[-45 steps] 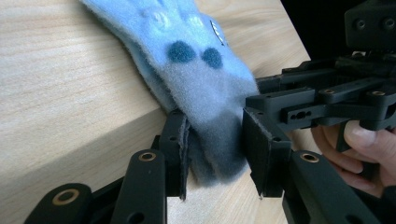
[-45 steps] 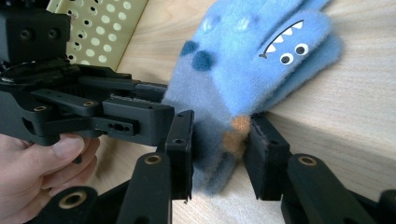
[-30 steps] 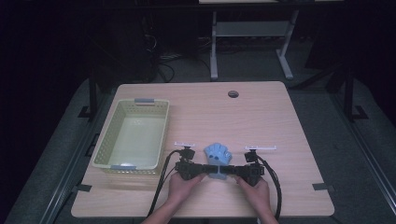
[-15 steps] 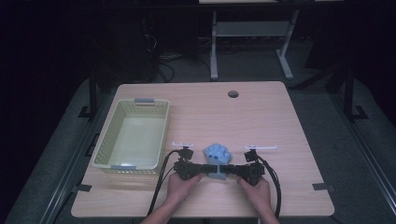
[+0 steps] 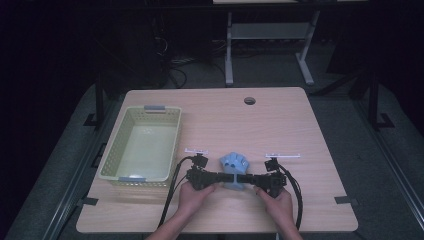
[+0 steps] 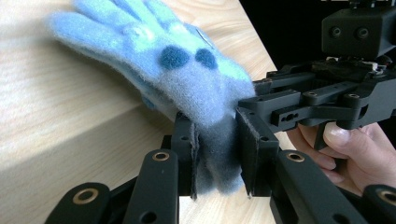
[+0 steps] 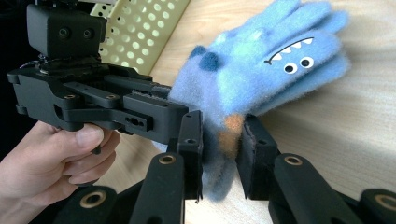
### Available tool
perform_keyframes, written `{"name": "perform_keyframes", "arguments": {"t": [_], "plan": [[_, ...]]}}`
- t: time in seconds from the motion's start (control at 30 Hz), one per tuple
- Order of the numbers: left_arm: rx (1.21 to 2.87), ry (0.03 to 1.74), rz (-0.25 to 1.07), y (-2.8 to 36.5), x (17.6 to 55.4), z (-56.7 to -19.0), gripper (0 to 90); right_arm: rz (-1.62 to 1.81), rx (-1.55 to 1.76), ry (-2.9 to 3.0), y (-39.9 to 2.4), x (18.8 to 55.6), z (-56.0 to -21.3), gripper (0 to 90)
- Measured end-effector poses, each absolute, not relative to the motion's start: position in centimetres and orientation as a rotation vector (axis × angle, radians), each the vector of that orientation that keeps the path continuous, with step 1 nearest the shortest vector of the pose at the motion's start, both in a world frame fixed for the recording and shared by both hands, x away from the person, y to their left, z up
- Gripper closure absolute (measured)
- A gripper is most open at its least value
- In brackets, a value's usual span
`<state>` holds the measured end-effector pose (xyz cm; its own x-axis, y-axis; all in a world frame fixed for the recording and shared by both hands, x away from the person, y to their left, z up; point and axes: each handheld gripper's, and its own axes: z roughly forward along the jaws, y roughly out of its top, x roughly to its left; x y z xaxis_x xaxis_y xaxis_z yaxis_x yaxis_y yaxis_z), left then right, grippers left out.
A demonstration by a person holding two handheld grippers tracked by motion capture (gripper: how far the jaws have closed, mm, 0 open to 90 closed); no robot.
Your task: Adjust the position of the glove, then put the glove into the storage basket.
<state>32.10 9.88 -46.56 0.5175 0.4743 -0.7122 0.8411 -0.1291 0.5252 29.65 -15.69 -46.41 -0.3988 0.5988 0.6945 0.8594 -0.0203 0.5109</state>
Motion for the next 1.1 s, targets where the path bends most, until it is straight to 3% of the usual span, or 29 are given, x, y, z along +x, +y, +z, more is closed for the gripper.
{"name": "perform_keyframes", "arguments": {"t": [1.1], "plan": [[1.79, 1.047, -0.448, 10.3, 32.5, -43.9, 69.8, -1.41, -1.492, -2.045, -15.4, 30.0, -43.6, 72.8]]}}
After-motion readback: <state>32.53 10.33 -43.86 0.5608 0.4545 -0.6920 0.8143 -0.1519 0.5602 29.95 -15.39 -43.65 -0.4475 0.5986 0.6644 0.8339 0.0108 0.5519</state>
